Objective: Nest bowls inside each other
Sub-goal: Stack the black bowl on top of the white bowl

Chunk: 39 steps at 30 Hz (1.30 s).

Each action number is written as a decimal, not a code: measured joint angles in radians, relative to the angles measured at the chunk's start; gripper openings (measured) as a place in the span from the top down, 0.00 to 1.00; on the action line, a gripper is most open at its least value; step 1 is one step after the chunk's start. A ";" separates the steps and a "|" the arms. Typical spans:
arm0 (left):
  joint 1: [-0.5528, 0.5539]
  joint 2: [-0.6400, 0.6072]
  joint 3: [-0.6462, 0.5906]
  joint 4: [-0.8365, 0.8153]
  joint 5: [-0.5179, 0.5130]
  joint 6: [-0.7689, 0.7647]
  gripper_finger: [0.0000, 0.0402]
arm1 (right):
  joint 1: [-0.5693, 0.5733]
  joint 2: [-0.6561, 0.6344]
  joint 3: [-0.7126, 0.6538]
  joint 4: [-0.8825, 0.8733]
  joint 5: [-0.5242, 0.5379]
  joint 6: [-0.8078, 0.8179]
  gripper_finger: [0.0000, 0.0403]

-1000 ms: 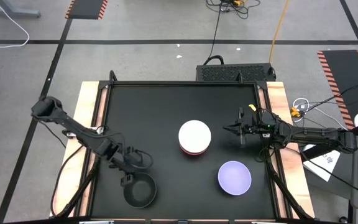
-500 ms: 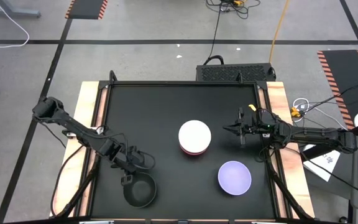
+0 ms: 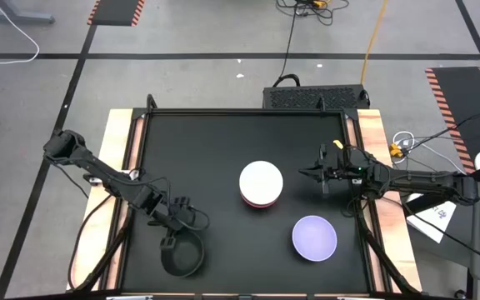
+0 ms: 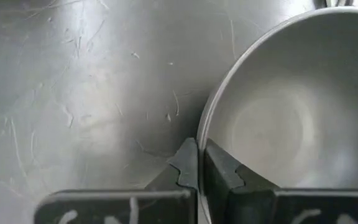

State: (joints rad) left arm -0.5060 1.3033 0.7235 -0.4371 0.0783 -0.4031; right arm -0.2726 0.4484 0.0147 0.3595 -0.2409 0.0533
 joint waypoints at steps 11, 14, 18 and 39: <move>0.001 -0.099 0.000 0.000 -0.110 0.172 0.99 | 0.000 0.000 0.000 -0.006 0.000 -0.005 1.00; 0.001 -0.165 0.000 0.001 -0.138 0.223 0.99 | 0.000 0.000 0.000 -0.006 0.000 -0.005 1.00; 0.001 -0.273 -0.016 0.004 -0.163 0.269 0.99 | 0.000 0.000 0.000 -0.010 0.000 -0.005 1.00; 0.071 -0.646 -0.684 0.902 -0.158 0.333 0.99 | 0.000 0.005 0.000 -0.033 0.000 -0.013 1.00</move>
State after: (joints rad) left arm -0.4347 0.6572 0.0397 0.4644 -0.0799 -0.0704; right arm -0.2728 0.4538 0.0147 0.3261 -0.2409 0.0402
